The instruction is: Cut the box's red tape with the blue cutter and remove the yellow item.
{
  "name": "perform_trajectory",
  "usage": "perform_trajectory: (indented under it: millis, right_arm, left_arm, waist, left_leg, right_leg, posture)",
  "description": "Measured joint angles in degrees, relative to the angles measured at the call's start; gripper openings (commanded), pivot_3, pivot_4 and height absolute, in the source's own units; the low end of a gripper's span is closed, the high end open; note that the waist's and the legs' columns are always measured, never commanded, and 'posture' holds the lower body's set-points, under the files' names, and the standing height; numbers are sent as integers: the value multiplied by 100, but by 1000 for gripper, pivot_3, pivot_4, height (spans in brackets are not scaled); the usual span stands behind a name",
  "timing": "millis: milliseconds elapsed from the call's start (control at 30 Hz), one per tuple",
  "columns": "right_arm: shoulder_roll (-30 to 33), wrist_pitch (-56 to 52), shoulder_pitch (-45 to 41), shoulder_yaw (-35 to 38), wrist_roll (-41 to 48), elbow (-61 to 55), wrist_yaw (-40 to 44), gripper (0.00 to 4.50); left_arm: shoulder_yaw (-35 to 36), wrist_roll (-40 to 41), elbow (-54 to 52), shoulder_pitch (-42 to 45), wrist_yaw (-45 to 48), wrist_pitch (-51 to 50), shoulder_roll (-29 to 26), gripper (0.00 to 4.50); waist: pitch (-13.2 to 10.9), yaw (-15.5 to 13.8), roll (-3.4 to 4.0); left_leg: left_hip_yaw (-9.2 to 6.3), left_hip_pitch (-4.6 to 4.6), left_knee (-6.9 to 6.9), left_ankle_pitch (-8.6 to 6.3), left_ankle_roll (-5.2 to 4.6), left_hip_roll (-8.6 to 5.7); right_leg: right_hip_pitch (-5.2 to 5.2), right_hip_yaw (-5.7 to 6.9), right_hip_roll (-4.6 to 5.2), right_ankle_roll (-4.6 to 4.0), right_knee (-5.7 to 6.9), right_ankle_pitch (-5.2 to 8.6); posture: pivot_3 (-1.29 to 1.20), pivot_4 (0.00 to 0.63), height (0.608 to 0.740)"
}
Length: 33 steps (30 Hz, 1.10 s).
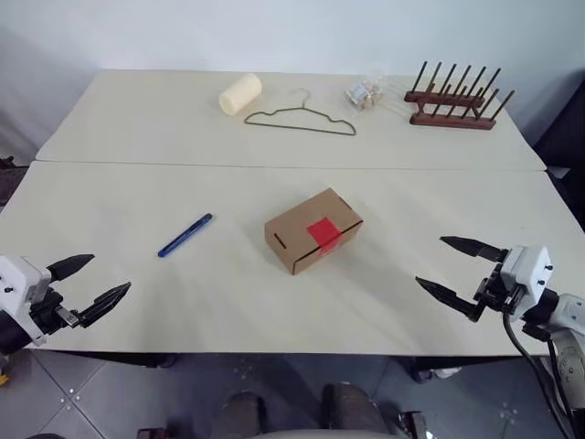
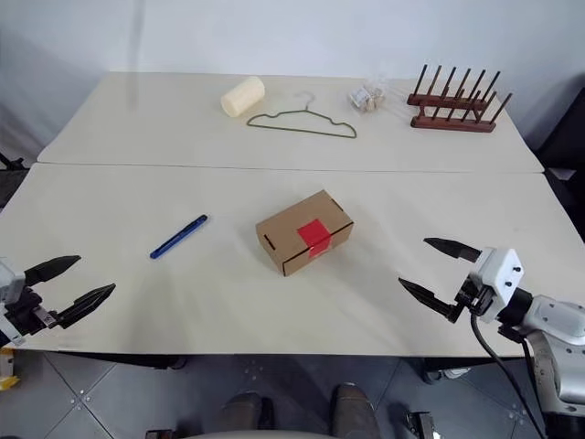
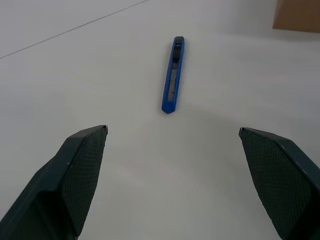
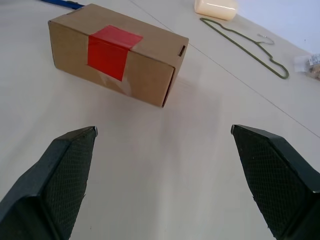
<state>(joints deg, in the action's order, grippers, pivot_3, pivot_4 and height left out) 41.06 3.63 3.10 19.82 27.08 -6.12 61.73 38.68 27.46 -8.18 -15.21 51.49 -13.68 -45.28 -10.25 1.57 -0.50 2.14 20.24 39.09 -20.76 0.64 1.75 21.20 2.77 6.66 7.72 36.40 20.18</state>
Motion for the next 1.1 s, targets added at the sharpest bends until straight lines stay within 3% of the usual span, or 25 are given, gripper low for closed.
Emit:
perform_trajectory:
  millis: [333,400,500,800,867,1000,1100]
  right_arm:
    - [0,-16,-93,-31,6,35,-5,4500]
    - [0,-65,-174,-65,31,31,-6,4500]
    - [1,-192,-185,-82,181,-31,61,3887]
    - [131,-501,-183,-303,218,-408,177,759]
    - [145,-547,-179,-487,140,-538,206,128]
    - [130,-896,-427,-1075,-2,-778,80,55]
    - [44,-1415,-937,-1505,-211,-806,-257,55]
  left_arm:
    - [18,57,-2,13,12,-29,-3,4484]
    - [25,114,-5,3,101,-49,-3,4086]
    - [89,262,-11,-5,184,-118,-3,3263]
    - [57,228,-9,-95,333,4,-3,449]
    - [2,206,-2,-1,306,6,-3,0]
    - [-410,117,163,719,60,-4,-3,0]
    - [-1045,-230,874,2002,-387,-136,11,0]
  waist:
    - [0,-1,0]
    - [0,-1,0]
    - [0,-1,0]
    - [-1,-1,1]
    - [-1,-7,1]
    - [0,-20,1]
    - [-1,-46,0]
  left_leg:
    - [0,0,0,0,1,1]
    - [0,0,0,0,1,1]
    - [-1,0,-1,-1,2,2]
    - [-1,1,-2,-2,1,1]
    - [-1,1,-2,-2,1,2]
    - [-2,2,-1,0,4,-1]
    - [-5,4,4,10,8,-6]
  right_leg:
    - [2,-1,3,0,2,0]
    - [2,-1,3,0,2,0]
    - [3,-1,5,0,2,0]
    - [3,-1,4,0,0,0]
    - [3,-1,4,0,0,0]
    - [3,0,4,0,2,0]
    - [9,9,-1,0,14,-1]
  posture:
    - [0,150,740]
    - [0,150,740]
    - [0,150,740]
    - [0,150,740]
    - [0,150,740]
    - [0,150,740]
    - [0,150,740]
